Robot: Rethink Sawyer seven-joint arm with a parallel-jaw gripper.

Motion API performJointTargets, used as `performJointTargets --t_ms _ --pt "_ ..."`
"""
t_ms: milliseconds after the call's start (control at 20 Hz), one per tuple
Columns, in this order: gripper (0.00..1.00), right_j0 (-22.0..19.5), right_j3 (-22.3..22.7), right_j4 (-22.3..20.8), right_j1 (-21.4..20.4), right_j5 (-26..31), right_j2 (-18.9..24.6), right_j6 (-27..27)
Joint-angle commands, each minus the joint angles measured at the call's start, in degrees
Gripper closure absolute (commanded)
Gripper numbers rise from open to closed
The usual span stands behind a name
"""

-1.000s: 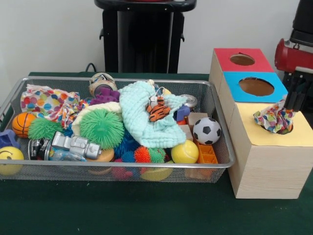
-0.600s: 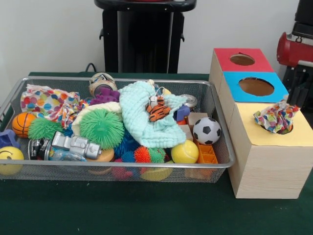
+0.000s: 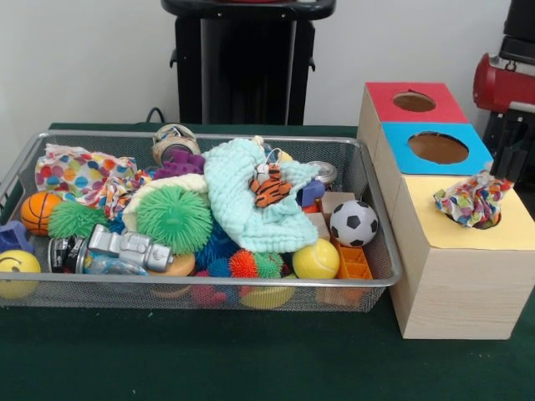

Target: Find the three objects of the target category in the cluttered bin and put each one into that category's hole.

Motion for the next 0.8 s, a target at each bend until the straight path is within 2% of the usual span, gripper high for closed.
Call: performJointTargets --t_ms 50,500,800 --pt "1.00 -0.4 6.1 0.4 3.0 0.1 3.4 14.7" --pt "1.00 -0.4 6.7 0.2 4.2 -2.1 3.5 14.5" --pt "1.00 -1.1 8.3 0.7 4.9 -5.4 5.0 14.2"
